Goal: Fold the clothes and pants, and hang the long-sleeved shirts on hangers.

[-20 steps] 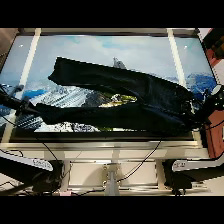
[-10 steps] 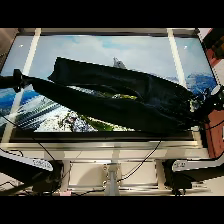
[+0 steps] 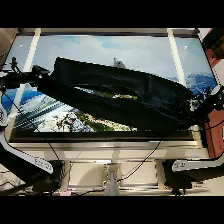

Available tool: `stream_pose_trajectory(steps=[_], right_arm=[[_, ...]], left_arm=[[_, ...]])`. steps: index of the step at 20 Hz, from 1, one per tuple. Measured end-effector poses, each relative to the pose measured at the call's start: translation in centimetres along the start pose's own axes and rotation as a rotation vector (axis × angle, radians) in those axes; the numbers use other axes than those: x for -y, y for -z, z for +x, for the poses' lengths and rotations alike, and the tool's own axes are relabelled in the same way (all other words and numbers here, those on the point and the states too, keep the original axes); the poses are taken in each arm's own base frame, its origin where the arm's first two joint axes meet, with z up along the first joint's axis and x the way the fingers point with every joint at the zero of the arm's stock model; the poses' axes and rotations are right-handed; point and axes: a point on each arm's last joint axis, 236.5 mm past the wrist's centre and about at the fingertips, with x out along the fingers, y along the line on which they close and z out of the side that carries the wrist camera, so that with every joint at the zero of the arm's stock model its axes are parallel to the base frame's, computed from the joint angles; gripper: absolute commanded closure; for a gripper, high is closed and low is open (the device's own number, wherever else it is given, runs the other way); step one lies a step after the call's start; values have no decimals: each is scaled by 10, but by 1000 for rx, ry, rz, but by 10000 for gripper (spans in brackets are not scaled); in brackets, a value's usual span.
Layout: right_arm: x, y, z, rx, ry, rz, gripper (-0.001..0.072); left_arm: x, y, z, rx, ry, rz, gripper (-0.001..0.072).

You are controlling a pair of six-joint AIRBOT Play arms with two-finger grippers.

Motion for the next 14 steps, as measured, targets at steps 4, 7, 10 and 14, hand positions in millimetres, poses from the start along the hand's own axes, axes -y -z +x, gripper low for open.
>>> stream_pose_trajectory(steps=[4,7,10,14], right_arm=[[0,0,0,2,1,1,669],[0,-1,0,3,0,1,670],[0,-1,0,4,0,1,669],[1,-5,0,20,4,1,669]], left_arm=[[5,-17,-17,58,0,85,163],[-4,-34,-53,109,-40,170,395],[-36,-22,-78,33,-154,271,148],[-78,9,-87,-145,-309,399,121]])
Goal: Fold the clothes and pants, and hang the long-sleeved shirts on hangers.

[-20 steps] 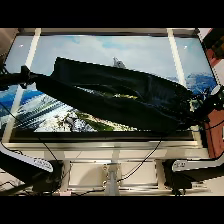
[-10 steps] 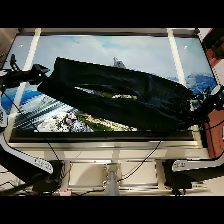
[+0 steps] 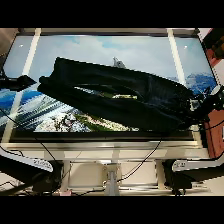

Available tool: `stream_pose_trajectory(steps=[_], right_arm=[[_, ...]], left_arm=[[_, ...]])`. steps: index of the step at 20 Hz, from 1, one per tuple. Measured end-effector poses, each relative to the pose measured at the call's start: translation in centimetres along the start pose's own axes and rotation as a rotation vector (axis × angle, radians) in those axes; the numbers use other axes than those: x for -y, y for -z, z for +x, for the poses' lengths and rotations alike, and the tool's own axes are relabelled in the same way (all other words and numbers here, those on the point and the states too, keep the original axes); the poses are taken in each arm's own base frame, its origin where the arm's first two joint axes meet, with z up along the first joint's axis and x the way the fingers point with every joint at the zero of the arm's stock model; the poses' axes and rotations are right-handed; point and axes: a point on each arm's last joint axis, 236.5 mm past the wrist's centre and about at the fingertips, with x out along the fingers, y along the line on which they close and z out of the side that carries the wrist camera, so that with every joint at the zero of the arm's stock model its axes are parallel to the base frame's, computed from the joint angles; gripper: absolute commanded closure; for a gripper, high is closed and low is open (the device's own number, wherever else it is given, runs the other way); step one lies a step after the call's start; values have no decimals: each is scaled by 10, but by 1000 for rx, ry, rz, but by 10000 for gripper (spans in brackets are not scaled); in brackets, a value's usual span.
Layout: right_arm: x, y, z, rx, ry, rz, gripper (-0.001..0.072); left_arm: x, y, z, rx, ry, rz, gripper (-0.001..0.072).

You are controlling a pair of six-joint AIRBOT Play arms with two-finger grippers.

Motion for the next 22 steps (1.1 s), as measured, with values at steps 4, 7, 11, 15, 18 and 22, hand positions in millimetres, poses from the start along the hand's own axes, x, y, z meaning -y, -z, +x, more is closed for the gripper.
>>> stream_pose_trajectory(steps=[4,7,11,15,18,22], right_arm=[[2,-6,0,26,8,0,669],[3,-10,0,43,14,0,669],[4,-13,0,55,18,0,670],[4,-14,-1,58,17,0,670],[4,-14,0,58,16,0,670],[4,-14,0,58,15,0,669]], left_arm=[[-12,24,13,-120,-68,179,121],[-18,21,25,-124,-108,252,123],[-20,16,44,-115,-136,307,127],[-15,19,62,-130,-128,334,289],[-9,18,70,-130,-120,352,294],[3,18,77,-131,-92,358,599]])
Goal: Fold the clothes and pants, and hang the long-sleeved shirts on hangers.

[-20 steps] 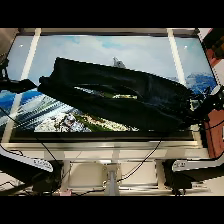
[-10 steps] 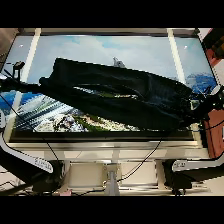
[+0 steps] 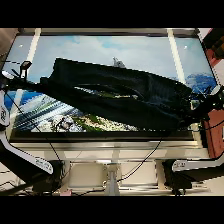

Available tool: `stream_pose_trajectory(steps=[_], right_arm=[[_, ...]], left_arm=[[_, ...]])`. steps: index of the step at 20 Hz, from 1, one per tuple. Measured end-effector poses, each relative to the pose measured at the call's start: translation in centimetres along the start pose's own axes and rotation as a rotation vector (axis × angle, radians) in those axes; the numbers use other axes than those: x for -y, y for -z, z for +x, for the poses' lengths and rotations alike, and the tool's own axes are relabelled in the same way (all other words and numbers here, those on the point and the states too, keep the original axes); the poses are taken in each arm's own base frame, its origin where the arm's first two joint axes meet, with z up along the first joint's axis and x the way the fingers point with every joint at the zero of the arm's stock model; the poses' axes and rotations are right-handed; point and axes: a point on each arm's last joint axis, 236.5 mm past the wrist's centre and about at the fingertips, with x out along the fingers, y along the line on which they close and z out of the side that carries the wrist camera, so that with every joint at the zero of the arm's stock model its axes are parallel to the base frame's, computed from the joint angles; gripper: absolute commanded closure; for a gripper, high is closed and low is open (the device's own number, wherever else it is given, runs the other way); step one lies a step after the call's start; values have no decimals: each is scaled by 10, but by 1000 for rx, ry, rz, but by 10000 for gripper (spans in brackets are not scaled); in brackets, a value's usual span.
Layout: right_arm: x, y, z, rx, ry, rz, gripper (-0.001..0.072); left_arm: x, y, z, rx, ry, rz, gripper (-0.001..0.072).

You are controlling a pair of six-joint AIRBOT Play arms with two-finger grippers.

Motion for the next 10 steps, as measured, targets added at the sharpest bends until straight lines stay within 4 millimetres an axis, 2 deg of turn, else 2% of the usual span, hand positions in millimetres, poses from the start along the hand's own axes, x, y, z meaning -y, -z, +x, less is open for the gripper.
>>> stream_pose_trajectory(steps=[1,6,10], right_arm=[[0,0,0,0,0,0,669],[0,0,-1,2,-1,0,669],[-4,6,-3,-16,-15,0,670]], left_arm=[[5,0,1,-3,14,-1,666],[30,5,-5,-46,89,13,669],[34,-11,-42,-4,75,-60,670]])
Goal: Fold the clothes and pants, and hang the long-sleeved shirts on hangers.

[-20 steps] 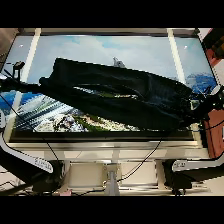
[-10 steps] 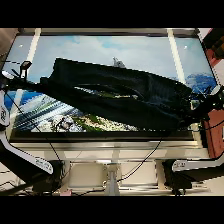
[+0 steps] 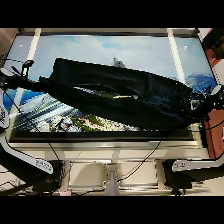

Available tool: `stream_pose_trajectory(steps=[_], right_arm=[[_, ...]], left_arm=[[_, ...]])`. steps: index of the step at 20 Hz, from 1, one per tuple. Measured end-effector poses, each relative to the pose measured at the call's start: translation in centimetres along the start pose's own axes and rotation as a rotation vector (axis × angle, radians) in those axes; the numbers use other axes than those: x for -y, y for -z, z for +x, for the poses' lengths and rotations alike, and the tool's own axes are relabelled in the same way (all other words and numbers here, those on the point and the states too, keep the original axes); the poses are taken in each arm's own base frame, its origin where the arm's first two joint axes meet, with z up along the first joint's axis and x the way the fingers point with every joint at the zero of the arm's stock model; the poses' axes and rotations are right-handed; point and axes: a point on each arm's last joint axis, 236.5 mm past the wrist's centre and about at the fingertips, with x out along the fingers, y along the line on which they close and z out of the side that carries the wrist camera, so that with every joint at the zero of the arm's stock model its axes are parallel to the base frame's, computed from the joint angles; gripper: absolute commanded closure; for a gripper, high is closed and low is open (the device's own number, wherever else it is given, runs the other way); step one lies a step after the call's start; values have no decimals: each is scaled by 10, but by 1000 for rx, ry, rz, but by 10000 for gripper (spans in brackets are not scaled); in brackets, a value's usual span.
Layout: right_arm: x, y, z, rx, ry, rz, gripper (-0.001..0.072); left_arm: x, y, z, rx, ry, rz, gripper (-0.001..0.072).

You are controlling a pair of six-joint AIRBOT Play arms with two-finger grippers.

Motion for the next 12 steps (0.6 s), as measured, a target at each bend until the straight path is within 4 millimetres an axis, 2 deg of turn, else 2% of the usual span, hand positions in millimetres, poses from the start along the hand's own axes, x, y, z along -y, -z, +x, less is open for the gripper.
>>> stream_pose_trajectory(steps=[3,6,8,9,12], right_arm=[[-2,4,-4,-17,-8,0,670],[-3,4,-8,-17,-12,-2,670],[-4,6,-11,-21,-12,-3,669],[-4,7,-12,-29,-12,-4,670],[-4,16,-18,-65,-15,-8,670]], left_arm=[[6,-25,-52,90,-26,-129,671],[18,-30,-104,124,-24,-226,672],[25,-18,-125,99,-5,-279,673],[27,-7,-132,63,6,-313,673],[27,42,-140,-114,37,-413,672]])
